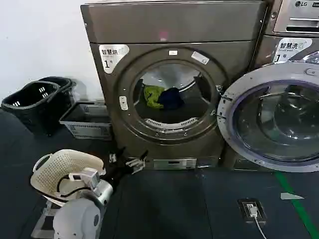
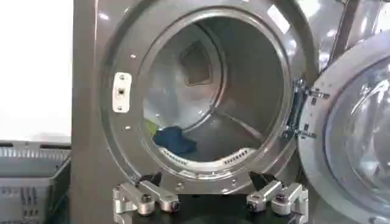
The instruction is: Grasp the clothes from the dryer.
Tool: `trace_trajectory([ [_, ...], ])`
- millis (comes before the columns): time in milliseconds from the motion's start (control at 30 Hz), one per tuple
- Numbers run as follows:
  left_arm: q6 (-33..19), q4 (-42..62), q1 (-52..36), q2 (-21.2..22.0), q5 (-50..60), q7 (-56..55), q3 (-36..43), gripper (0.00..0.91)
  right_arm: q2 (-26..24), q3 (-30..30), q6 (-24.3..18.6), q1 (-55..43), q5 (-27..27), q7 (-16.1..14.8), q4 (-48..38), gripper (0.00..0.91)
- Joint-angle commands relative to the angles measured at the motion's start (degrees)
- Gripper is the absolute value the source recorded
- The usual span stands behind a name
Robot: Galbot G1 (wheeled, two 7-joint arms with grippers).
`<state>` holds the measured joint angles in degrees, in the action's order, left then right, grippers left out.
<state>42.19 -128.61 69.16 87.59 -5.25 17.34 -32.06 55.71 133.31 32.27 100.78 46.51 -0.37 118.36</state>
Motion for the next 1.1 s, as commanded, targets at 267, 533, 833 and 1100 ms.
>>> trace_trajectory([
  [267, 2.5, -0.3, 0.1, -0.1, 2.5, 1.4, -0.1, 0.907, 0.3, -0.5, -2.0, 0.0, 2.5, -0.9, 0.6, 0.907],
  [533, 2.6, -0.5, -0.3, 0.2, 2.6, 2.0, -0.1, 0.907, 0.1, -0.6, -2.3, -0.6, 2.7, -0.8, 0.1, 0.907],
  [833, 2.6, -0.6, -0.5, 0.0, 2.6, 2.2, -0.2, 0.907, -1.0, 1.9, -1.9, 0.1, 0.3, -0.1, -2.4, 0.907],
  [1100, 2.6, -0.3, -0.6, 0.9, 3.0, 2.2, 0.1, 0.907, -1.5, 5.9, -2.0, 1.7, -0.2, -0.2, -3.3, 0.907],
])
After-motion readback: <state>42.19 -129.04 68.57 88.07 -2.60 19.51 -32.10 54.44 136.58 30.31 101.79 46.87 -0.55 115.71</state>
